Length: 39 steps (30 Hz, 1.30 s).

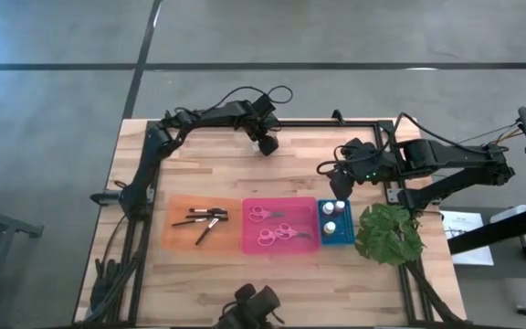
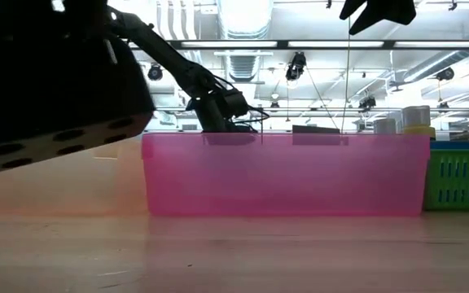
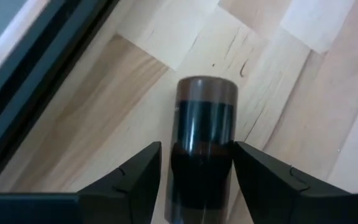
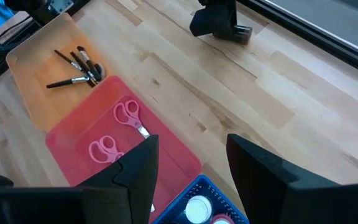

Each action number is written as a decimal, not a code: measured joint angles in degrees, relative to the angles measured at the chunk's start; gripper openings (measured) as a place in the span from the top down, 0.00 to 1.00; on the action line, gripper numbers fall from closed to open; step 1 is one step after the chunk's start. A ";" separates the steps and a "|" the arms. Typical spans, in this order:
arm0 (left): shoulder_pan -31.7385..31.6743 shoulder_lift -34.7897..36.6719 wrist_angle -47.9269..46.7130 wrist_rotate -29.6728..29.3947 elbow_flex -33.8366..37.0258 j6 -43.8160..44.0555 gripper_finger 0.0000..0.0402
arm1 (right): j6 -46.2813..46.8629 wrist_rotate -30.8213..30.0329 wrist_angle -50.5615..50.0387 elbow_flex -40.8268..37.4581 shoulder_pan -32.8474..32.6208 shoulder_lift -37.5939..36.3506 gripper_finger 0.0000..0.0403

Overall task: Pick & Place Paint Supplies
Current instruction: Put the brown paint bottle into the blue bin

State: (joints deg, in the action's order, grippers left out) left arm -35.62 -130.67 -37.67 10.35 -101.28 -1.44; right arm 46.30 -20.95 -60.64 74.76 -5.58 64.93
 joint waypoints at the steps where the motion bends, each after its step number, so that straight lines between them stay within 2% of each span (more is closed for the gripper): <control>1: -0.05 0.00 0.37 0.00 0.01 -0.01 0.49 | 0.04 0.00 0.00 0.00 0.00 0.00 0.54; 11: -1.10 -1.16 -1.75 1.48 0.01 0.79 0.50 | 0.24 0.39 0.07 0.00 -0.01 0.00 0.54; 19: -1.34 -0.73 -6.25 1.45 -0.04 0.98 0.71 | 0.20 0.39 0.15 0.00 -0.02 0.00 0.54; 23: -1.41 -0.16 -7.04 2.28 0.05 2.52 0.72 | 0.20 0.40 0.15 0.00 -0.02 0.00 0.54; 26: -1.76 0.94 -6.95 5.34 0.09 5.43 0.70 | 0.20 0.39 0.20 0.00 -0.05 0.00 0.54; 32: -3.01 5.21 -2.19 15.77 0.21 18.63 0.68 | -2.63 0.21 2.20 0.00 -0.17 0.00 0.54; 35: -3.15 8.56 5.47 19.55 0.99 30.47 0.68 | -5.21 -0.92 5.09 0.00 -0.15 0.00 0.54; 39: -2.33 15.20 21.98 20.00 5.81 47.46 0.68 | -10.24 -4.02 9.59 0.00 -0.16 0.00 0.54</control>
State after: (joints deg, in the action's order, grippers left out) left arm -37.95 -115.47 -15.68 30.35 -95.48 46.02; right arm 36.06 -24.97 -51.05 74.76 -5.75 64.93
